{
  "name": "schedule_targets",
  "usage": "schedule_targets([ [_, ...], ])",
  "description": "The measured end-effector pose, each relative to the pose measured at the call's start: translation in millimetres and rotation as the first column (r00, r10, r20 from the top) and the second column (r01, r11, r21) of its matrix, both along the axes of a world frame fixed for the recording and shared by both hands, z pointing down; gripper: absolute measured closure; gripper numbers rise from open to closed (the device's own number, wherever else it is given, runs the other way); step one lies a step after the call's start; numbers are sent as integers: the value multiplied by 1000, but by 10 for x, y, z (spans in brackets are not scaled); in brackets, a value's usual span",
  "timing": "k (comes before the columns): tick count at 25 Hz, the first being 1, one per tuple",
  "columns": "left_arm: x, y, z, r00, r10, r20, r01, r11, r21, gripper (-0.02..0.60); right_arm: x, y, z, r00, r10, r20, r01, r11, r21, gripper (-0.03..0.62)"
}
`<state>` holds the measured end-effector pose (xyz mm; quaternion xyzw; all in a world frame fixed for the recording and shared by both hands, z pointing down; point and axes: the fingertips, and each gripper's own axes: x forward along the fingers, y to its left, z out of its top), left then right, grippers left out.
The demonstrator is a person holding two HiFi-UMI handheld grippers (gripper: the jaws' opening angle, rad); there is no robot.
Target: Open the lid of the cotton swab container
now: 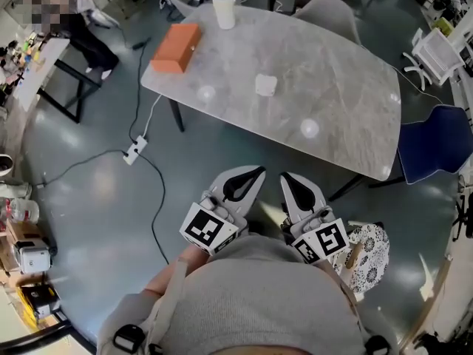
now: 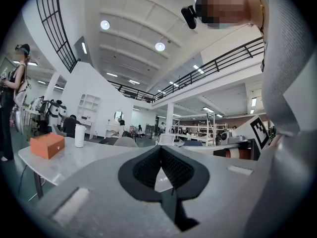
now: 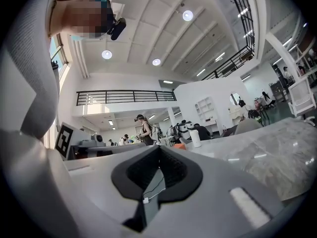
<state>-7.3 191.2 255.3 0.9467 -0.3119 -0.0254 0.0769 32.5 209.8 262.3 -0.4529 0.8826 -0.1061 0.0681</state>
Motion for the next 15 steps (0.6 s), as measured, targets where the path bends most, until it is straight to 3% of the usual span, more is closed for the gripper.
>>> schedule_targets([
  [9,64,56,3,1000,11,0,-11,1000,4,583,11,82,17,1000,1,-19,-1,1000,-8,595],
  [15,-6,140,85,999,-16,41,16,1000,-7,583,-40,151,70,1000,-24,-17,23,999,-23,595],
])
